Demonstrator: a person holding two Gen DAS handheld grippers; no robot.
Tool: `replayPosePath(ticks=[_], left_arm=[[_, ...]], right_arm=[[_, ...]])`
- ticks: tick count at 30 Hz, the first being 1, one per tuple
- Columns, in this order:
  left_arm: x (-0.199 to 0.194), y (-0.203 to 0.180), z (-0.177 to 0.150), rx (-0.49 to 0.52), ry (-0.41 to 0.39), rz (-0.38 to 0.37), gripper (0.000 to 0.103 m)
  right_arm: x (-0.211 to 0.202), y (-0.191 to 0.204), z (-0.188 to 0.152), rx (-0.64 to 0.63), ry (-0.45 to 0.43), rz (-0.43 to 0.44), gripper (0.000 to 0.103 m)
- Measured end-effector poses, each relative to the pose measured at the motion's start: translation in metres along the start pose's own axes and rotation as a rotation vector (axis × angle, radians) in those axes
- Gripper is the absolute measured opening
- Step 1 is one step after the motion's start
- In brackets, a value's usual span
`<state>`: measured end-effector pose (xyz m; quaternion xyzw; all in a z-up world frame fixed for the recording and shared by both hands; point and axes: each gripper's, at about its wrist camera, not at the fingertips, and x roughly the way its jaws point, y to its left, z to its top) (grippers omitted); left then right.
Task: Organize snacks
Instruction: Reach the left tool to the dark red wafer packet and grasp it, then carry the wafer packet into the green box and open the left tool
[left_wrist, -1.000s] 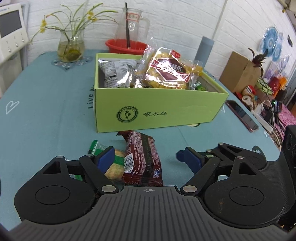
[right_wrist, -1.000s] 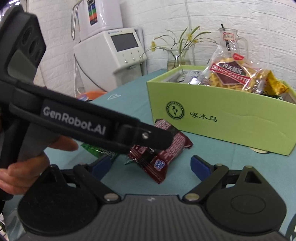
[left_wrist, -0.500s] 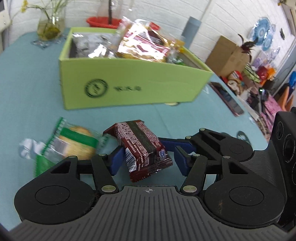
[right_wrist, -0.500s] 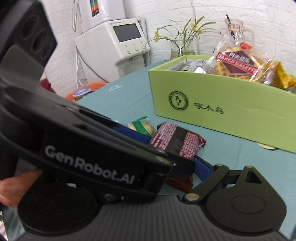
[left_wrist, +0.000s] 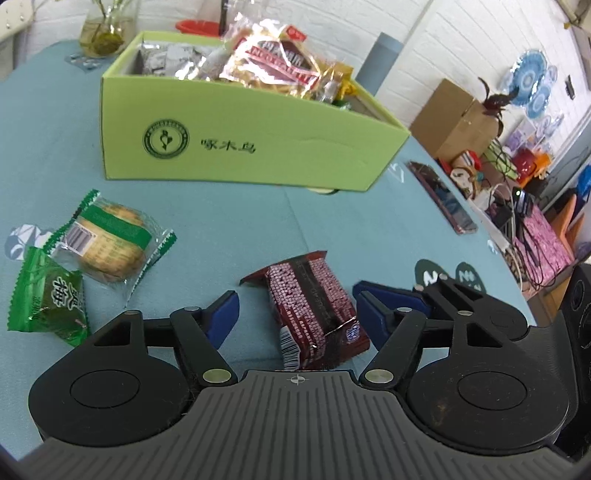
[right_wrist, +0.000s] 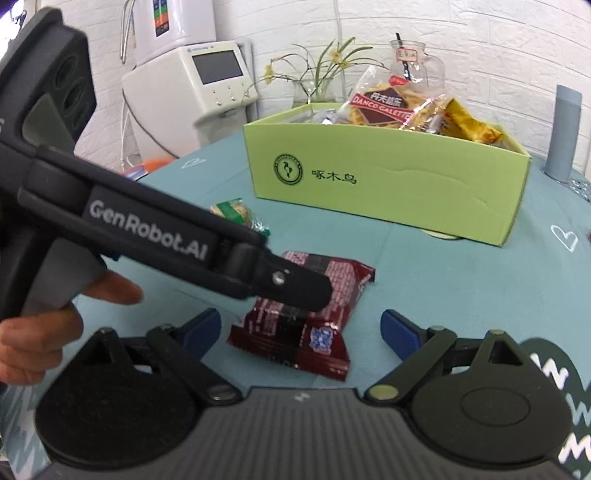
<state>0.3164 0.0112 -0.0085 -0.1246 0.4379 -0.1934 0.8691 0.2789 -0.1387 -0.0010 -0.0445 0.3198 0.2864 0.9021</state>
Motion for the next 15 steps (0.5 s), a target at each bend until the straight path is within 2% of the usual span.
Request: replayPosePath(ticks=[1,2,3,4,6,11,15], left_arm=[[0.001,0.0,-0.002,0.012,-0.014,-0.001,0.049],[0.001,-0.003,-0.003,0.03,-0.016,0.005,0.037],[0.002,-0.004,-0.004,0.041,-0.009,-0.006,0.02],[0.002,-0.004,-0.004,0.025,0.006,-0.034,0.02],[-0.002,-0.003,-0.004,0.019,0.005,-0.05,0.017],[-0.022,-0.007,0.013,0.023,-0.042,-0.064,0.018],[-0.045,-0.006,0.047,0.034,-0.114,-0.059,0.018]], right_arm=[[0.005,0.0,0.0,-0.005,0.005,0.006,0.092],[0.005,0.001,-0.001,-0.022,-0.008,-0.006,0.09],[0.004,0.003,-0.001,-0.042,-0.012,-0.016,0.077],[0.003,0.005,0.0,-0.043,-0.009,-0.019,0.071],[-0.004,0.007,0.0,-0.043,-0.017,-0.024,0.067],[-0.016,0.011,0.014,-0.07,-0.071,-0.041,0.067],[-0.017,0.012,0.049,-0.127,-0.141,-0.035,0.068]])
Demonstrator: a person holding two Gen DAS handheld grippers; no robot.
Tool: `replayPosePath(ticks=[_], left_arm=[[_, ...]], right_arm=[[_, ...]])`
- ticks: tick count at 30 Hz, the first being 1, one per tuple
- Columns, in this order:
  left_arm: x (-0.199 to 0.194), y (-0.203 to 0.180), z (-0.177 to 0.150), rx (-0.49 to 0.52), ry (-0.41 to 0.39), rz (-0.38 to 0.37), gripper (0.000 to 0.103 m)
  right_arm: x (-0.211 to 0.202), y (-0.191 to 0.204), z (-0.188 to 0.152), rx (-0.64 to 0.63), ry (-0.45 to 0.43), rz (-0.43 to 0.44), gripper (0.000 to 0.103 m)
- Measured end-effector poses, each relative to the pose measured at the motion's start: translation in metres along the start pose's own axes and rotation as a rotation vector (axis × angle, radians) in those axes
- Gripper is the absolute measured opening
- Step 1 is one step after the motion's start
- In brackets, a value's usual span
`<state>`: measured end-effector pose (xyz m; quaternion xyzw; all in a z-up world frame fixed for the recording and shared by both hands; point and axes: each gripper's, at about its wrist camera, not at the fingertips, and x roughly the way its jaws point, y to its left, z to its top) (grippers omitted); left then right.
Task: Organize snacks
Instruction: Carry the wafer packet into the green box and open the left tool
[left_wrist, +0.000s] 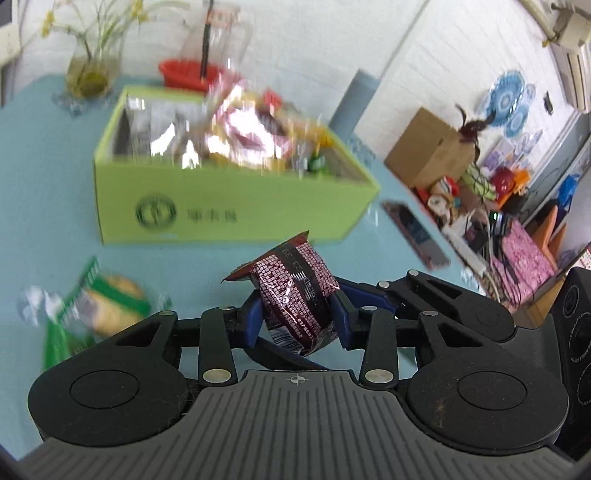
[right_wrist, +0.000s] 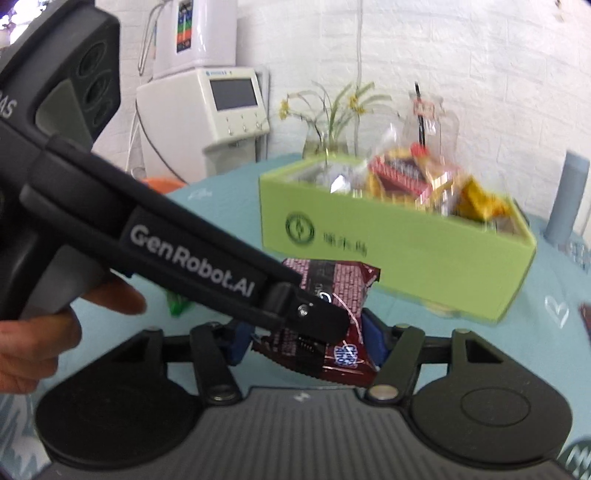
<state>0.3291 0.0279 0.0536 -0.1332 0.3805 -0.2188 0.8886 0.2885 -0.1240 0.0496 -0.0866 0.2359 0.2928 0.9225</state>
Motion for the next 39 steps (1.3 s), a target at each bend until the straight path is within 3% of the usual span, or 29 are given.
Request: replayPosePath(ticks=[7,15,19,24,27,30,35,39], left_arm=[[0.003,0.023,0.085,0.035,-0.108,0.094,0.02],[0.053,0.074,0.128,-0.018,-0.072,0.152,0.02],[0.067,0.085,0.126,-0.032,-0.054,0.145,0.025],[0.066,0.081,0.119,-0.006,-0.087,0.171,0.056],[0.052,0.073,0.118,0.008,-0.131,0.169,0.065],[0.031,0.063,0.116,0.028,-0.184,0.171,0.068],[-0.019,0.055,0.091,0.042,-0.274,0.163,0.076],[-0.037,0.07,0.052,0.025,-0.246,0.185,0.077]], right_arm=[[0.053,-0.022,0.075,-0.045,-0.086,0.031,0.069],[0.131,-0.042,0.109,-0.059,-0.015,0.042,0.069],[0.144,-0.042,0.104,-0.048,0.007,0.051,0.071],[0.147,-0.042,0.1,-0.047,0.007,0.051,0.075],[0.133,-0.04,0.101,-0.052,-0.015,0.033,0.082],[0.108,-0.037,0.102,-0.058,-0.074,0.002,0.091],[0.052,-0.019,0.087,-0.059,-0.157,0.013,0.093],[0.036,0.002,0.054,-0.036,-0.096,0.109,0.094]])
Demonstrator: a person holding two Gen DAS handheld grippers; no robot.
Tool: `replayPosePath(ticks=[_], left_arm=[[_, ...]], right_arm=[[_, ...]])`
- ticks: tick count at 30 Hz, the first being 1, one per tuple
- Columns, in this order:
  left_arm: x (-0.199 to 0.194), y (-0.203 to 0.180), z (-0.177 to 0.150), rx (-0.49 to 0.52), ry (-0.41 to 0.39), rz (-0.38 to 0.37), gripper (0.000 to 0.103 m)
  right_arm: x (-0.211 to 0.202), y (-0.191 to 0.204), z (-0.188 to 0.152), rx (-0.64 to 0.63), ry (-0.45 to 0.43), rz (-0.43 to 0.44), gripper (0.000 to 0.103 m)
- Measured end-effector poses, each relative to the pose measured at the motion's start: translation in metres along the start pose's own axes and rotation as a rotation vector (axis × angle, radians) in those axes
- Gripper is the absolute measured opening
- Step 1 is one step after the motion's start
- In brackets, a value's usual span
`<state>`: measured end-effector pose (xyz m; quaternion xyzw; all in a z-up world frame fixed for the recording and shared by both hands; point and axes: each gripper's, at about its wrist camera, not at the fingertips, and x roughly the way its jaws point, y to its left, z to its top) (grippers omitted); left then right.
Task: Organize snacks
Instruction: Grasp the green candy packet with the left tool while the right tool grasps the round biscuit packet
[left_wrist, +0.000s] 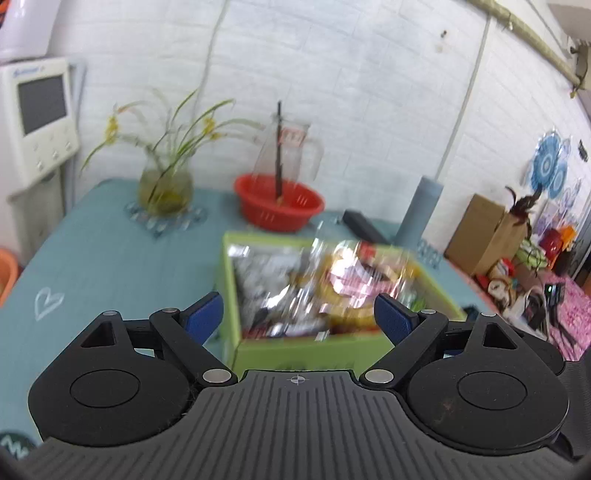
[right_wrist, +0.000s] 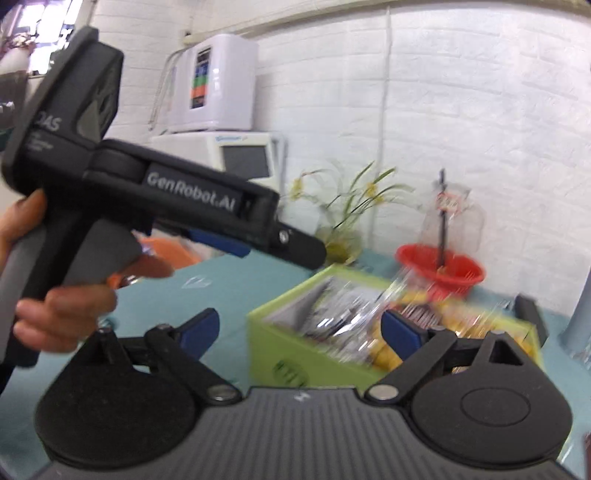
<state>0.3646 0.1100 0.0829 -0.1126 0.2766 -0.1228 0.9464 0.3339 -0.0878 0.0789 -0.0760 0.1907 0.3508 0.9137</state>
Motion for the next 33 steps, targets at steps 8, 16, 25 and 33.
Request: replayPosePath(ticks=[8,16,25,33], left_arm=[[0.038,0.052,-0.05,-0.126,0.284,-0.002,0.055],[0.06,0.039,-0.056,-0.093,0.438,-0.139,0.043],[0.068,-0.065,-0.086,0.078,0.484,-0.216,0.046],[0.073,-0.146,-0.111,0.168,0.474,-0.245,0.052]], right_arm=[[0.056,0.026,-0.035,0.01,0.185,0.109,0.093],[0.075,0.029,-0.035,0.061,0.266,0.2,0.093],[-0.006,0.015,-0.084,0.082,0.312,-0.009,0.093],[-0.074,-0.001,-0.119,0.199,0.268,-0.126,0.093]])
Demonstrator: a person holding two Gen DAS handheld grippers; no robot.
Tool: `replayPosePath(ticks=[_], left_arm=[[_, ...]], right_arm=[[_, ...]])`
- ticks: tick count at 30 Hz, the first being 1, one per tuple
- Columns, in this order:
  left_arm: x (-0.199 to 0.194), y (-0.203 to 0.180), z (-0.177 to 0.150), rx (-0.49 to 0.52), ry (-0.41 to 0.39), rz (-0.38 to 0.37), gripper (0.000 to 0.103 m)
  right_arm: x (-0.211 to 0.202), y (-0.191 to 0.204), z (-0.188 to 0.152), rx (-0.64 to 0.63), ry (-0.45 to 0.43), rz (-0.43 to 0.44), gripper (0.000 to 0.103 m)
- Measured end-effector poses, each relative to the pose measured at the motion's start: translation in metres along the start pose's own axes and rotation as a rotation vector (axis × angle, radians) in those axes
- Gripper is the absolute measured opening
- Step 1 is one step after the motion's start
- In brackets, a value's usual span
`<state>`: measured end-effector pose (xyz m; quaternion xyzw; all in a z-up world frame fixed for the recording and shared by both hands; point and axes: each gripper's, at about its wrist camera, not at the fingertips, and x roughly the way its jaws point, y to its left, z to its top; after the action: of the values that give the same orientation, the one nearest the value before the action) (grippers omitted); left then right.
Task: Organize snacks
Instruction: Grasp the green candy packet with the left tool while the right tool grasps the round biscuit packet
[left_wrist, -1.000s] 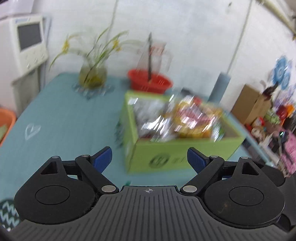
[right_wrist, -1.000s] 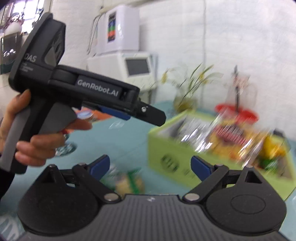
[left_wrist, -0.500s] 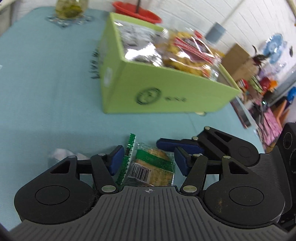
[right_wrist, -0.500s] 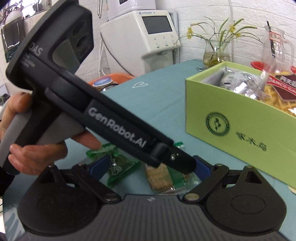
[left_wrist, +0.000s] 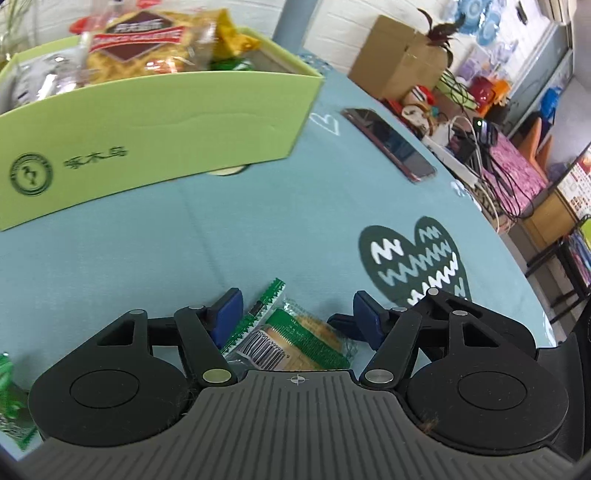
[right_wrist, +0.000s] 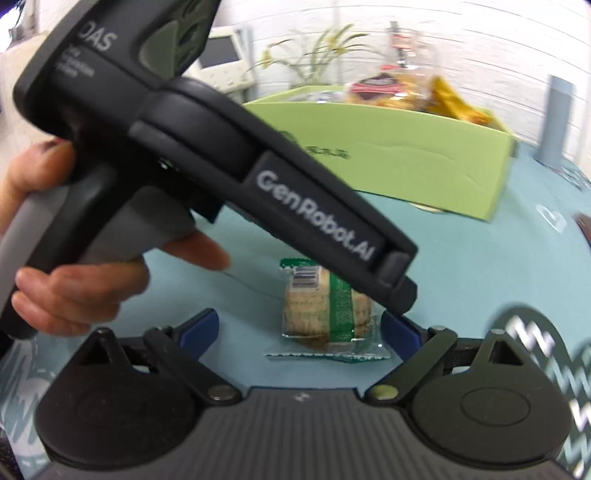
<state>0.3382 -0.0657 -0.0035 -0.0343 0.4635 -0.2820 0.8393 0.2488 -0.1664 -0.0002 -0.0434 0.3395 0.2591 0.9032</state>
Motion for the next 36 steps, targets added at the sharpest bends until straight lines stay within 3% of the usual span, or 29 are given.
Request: replayPosePath(ticks=[3,4,10,14,19,22,26,31,33,34,35,36], left_arm=[[0.003,-0.007,0.002,0.006,-0.008,0.035,0.055],[0.001,-0.005,0.0,-0.002,-0.012,0.035,0.056],[-0.026,0.009,-0.007,-0.016,-0.085,0.105,0.065],[-0.062,0.025,-0.016,-0.022,-0.181,0.2,0.065],[-0.12,0.065,-0.041,-0.02,-0.323,0.372,0.081],[-0.131,0.085,-0.06,0.035,-0.296,0.432,0.084],[-0.116,0.1,-0.074,0.055,-0.218,0.364,0.083],[-0.093,0.115,-0.072,-0.015,-0.17,0.359,0.079],[-0.088,0.122,-0.071,-0.053,-0.157,0.343,0.069],[-0.087,0.122,-0.072,-0.058,-0.16,0.34,0.07],[-0.087,0.121,-0.072,-0.053,-0.161,0.349,0.065],[-0.087,0.118,-0.073,-0.042,-0.166,0.363,0.049]], right_arm=[[-0.004,-0.004,-0.006,0.006,-0.016,-0.023,0.095],[-0.003,-0.005,-0.008,0.017,-0.016,-0.028,0.102],[-0.001,0.001,-0.013,0.004,-0.016,-0.075,0.102],[0.003,0.006,-0.013,-0.019,-0.003,-0.1,0.102],[0.013,0.01,-0.006,-0.022,-0.004,-0.096,0.102],[0.012,0.011,-0.005,-0.021,-0.009,-0.091,0.102],[0.015,0.017,0.0,-0.037,-0.021,-0.073,0.102],[0.022,0.016,0.006,-0.069,0.009,-0.095,0.102],[0.025,0.013,0.006,-0.046,0.012,-0.082,0.102],[0.025,0.012,0.005,-0.039,0.008,-0.079,0.102],[0.024,0.012,0.004,-0.041,0.003,-0.081,0.101],[0.021,0.012,0.003,-0.037,-0.004,-0.082,0.098]])
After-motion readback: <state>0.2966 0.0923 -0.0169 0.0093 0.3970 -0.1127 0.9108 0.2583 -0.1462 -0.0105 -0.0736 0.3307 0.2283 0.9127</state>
